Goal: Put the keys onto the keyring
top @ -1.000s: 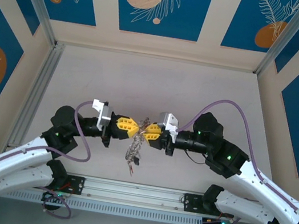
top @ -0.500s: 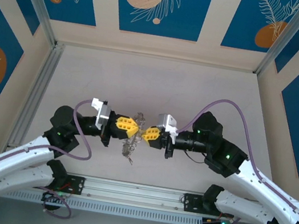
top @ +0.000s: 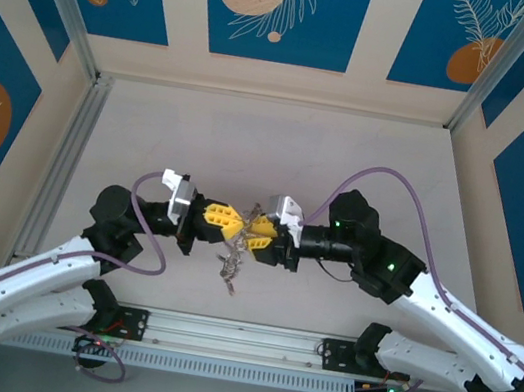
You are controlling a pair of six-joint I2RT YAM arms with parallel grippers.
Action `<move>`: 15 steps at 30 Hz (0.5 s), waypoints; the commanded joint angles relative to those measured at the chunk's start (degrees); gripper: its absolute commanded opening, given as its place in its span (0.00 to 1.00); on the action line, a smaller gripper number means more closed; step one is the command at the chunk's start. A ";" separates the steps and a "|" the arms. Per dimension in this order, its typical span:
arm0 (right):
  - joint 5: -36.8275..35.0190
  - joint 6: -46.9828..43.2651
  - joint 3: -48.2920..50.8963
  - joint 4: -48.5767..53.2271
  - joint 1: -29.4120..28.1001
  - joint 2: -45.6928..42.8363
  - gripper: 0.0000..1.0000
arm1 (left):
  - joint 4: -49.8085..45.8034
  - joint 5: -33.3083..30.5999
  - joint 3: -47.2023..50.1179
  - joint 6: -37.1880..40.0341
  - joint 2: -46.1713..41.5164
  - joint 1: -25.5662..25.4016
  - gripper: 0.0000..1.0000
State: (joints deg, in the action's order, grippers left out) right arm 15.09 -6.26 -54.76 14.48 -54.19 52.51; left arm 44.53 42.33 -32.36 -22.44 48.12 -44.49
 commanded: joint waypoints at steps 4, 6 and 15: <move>-4.38 1.17 1.68 -3.23 -0.06 -8.74 0.40 | 6.54 2.10 0.83 -2.71 -0.23 1.94 0.00; -4.98 1.08 1.68 -4.59 -0.08 -9.29 0.40 | 7.55 2.28 1.07 -3.48 0.06 2.24 0.00; -3.01 2.28 1.23 -10.72 -0.10 -4.39 0.34 | 10.31 2.45 2.20 -5.48 0.58 2.52 0.00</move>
State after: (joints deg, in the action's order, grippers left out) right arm 12.01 -5.21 -53.60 6.85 -54.19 47.42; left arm 48.86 43.92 -30.28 -26.57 48.99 -42.59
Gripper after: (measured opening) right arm 0.345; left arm 0.041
